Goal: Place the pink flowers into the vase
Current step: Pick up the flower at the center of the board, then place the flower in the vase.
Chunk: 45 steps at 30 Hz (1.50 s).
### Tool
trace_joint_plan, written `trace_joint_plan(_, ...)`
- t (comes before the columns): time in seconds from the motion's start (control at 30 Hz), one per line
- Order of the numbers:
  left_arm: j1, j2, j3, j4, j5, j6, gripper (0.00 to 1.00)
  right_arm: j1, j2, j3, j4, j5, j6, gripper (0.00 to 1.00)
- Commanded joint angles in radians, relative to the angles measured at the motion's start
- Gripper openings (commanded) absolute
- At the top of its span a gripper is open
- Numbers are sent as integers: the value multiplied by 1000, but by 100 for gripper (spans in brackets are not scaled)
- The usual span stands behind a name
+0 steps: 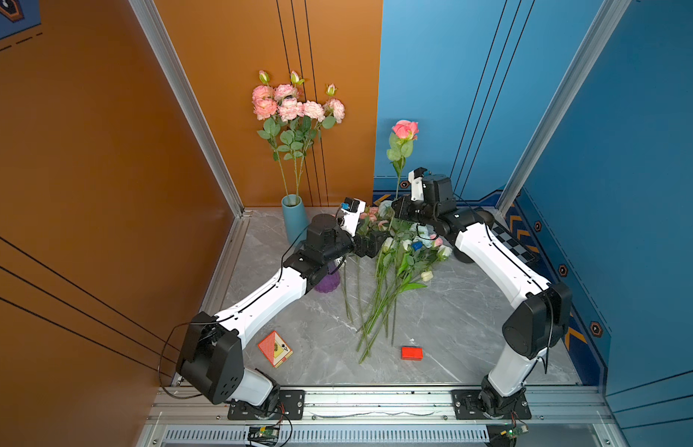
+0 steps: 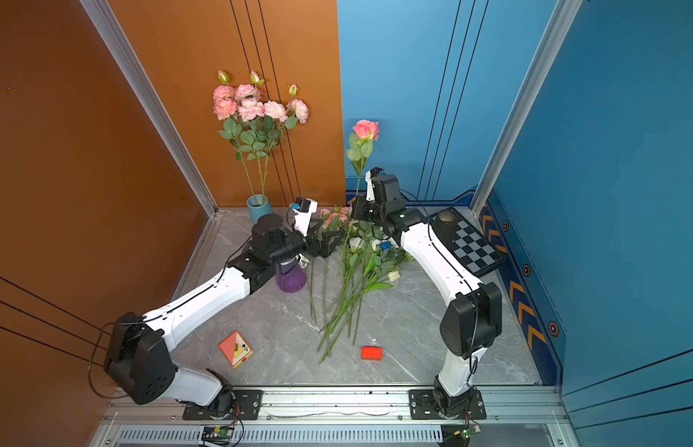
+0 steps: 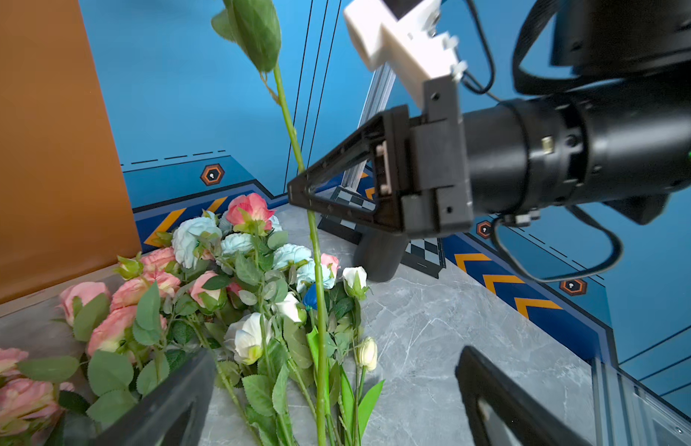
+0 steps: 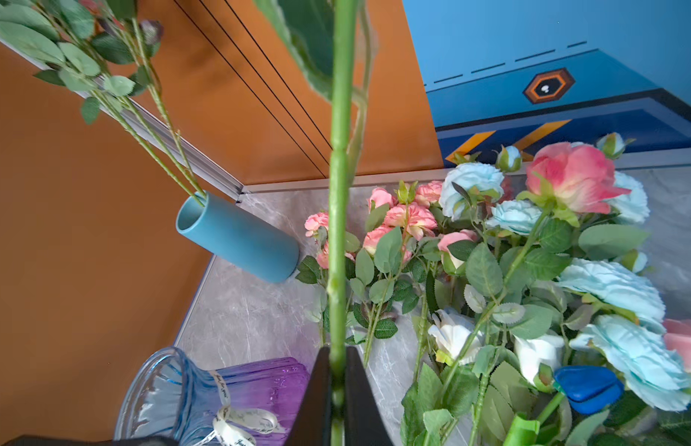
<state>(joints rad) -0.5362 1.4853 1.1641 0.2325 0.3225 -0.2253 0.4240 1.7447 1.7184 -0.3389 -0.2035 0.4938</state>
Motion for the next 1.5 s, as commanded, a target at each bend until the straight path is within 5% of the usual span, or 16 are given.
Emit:
trace_joint_plan(0.0,-7,29,55,-45,11,24,99,2,-55,-39,89,19,-17,9)
trace_joint_plan(0.2,-33,80,99,-52,-12,50,94,4,-84,-51,107,3,-2,9)
trace_joint_plan(0.27,-35,98,115,-53,2,62,80,6,-88,-53,112,-5,1,9)
trace_joint_plan(0.57,-34,156,156,-51,-17,66,60,18,-92,-80,143,-22,20,9)
trace_joint_plan(0.7,-29,178,175,-52,-20,63,58,22,-101,-88,144,-31,25,9)
trace_joint_plan(1.13,-15,226,219,-52,-15,35,13,36,-102,-94,144,-40,26,9)
trace_joint_plan(1.47,-3,245,225,-51,-2,1,0,41,-113,-103,143,-37,23,10)
